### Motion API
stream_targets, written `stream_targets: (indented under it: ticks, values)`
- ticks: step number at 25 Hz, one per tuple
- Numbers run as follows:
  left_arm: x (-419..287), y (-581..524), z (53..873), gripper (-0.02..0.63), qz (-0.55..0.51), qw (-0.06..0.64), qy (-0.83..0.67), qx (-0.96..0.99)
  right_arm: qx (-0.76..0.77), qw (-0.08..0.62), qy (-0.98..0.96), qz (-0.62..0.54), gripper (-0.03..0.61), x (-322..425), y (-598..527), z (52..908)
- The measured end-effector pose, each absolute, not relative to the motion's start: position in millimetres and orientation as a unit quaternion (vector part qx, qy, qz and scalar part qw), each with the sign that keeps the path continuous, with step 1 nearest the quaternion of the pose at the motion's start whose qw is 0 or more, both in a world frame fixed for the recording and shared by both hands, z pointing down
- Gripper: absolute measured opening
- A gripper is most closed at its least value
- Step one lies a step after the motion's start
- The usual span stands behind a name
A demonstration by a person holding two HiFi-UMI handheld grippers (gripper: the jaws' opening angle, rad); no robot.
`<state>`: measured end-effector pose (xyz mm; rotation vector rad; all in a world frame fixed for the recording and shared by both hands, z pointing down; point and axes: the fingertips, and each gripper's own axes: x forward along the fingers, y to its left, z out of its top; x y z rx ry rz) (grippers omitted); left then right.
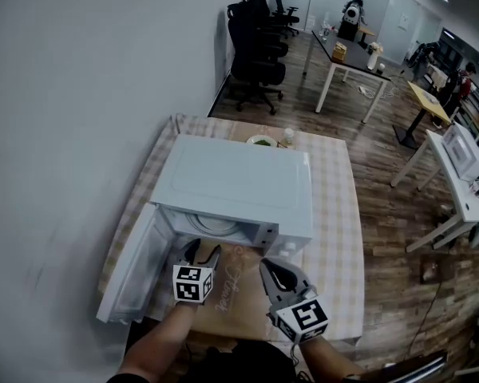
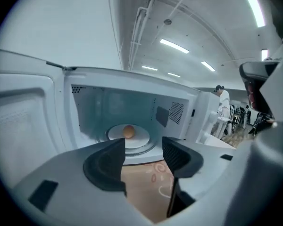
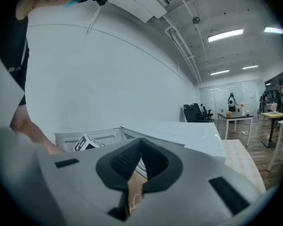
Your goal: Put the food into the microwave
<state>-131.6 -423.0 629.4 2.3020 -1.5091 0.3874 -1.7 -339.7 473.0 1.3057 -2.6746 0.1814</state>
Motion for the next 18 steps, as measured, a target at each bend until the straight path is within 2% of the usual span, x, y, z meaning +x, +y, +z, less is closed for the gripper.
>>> stream_targets:
  ticks: [3,6,11,18]
  values:
    - [-132.4,-399.0,609.7,0.206,0.122,0.171,-0.529,0.822,0.439,0.072,-0.894,0.058,0.009,-5.4,-324.0,463.4]
    - [-136.6,-379.1,585.9,0.185,0.099,0.157,-0.531,0.827,0.441,0.077,-0.892,0.062,0.009,-9.3,-309.0,454.3]
    - [-149.0,-334.6,553.5,0.023,0.079,0.147,-0.531,0.831,0.451,0.060,-0.889,0.055,0.009,-14.9,-282.0,446.5]
    - [-172.8,-272.8,500.4,0.008,-0.002,0.176,-0.521,0.835,0.461,0.046,-0.885,0.051,0.009,-25.1,-246.2,430.0]
